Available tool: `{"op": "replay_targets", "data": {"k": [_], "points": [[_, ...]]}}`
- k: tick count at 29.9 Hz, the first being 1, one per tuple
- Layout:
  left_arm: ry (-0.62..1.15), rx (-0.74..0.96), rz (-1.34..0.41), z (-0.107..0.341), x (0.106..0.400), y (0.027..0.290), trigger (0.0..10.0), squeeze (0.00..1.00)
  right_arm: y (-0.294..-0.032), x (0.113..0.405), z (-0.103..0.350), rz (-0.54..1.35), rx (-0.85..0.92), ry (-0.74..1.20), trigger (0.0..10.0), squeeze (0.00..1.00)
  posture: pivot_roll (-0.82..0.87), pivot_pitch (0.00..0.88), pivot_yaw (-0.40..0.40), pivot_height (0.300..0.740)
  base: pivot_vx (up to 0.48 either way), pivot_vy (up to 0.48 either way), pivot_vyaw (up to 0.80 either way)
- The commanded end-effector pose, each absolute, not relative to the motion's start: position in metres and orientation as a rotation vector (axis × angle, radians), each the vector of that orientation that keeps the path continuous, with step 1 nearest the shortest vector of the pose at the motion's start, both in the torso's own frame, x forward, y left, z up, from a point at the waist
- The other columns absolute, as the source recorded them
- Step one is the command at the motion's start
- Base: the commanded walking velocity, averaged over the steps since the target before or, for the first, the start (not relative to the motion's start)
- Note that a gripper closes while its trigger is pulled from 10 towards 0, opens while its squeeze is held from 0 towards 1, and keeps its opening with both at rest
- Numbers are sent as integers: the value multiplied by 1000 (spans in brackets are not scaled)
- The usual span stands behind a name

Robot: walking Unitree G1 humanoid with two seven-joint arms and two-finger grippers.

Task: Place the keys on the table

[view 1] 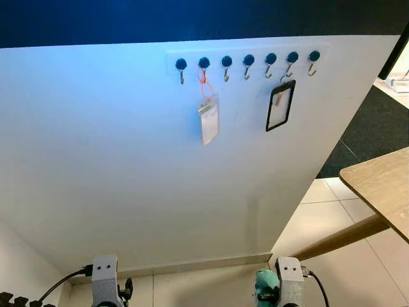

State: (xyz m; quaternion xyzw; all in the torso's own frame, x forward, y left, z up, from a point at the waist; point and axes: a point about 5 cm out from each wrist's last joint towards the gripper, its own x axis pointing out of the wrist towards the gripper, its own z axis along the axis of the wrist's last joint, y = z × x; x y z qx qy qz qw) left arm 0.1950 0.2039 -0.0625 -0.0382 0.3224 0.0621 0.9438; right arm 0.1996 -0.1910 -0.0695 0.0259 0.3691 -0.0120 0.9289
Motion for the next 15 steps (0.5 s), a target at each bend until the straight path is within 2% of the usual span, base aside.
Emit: {"op": "replay_targets", "data": {"k": [1, 15], "points": [[679, -64, 138, -66, 188, 209, 10000, 0, -193, 195, -73, -44, 19, 788, 10000, 0, 15, 58, 14, 740, 0, 0, 0], [687, -54, 136, -68, 185, 209, 10000, 0, -197, 189, -76, -55, -14, 817, 10000, 0, 14, 61, 15, 740, 0, 0, 0]]}}
